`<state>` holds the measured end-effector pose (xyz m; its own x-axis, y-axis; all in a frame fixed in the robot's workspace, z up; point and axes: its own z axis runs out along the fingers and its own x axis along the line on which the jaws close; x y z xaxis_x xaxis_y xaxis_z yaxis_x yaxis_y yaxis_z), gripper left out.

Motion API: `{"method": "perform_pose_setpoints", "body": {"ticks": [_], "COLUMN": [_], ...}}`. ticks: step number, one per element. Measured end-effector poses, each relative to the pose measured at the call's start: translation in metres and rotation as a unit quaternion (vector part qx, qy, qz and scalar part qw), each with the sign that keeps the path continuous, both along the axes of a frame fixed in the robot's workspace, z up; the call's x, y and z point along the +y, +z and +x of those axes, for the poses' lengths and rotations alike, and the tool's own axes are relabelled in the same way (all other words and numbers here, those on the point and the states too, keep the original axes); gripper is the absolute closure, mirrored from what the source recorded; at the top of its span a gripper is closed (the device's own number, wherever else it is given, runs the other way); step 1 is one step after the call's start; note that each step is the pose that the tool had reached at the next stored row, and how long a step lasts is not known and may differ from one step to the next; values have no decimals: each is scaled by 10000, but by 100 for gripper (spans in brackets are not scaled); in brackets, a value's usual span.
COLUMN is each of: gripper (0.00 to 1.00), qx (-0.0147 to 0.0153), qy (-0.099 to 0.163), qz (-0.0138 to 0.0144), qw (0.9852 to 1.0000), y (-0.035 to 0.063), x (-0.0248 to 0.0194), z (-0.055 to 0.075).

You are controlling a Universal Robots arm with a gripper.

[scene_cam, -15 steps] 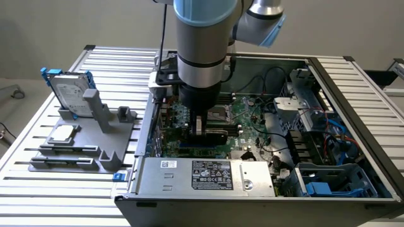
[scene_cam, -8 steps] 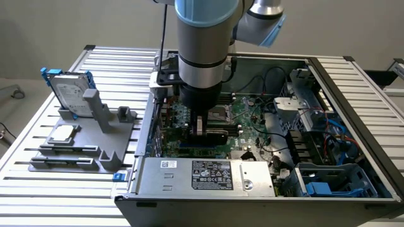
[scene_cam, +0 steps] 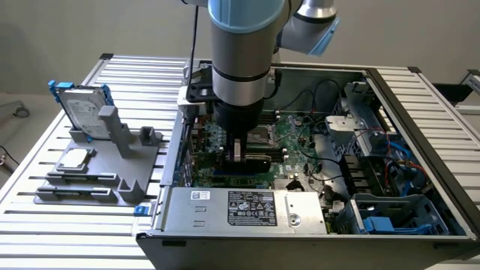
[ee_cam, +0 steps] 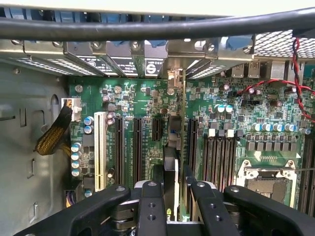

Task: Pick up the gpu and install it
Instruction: 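Insert the gpu into the slot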

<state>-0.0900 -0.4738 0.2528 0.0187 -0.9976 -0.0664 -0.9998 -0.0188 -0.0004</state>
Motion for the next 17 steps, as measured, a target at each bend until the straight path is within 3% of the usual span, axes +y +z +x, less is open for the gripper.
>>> {"method": "perform_pose_setpoints", "body": {"ticks": [12,14,16,17], "gripper": [73,68,54,54], "qx": [15,21,29,33], "qy": [0,-1,0,0], "qz": [11,8,8,9], "qw": [10000,10000,10000,10000], "y": [-19,2,39,60], "x": [-3,-4,-3,-4], "z": [0,0,1,0]}}
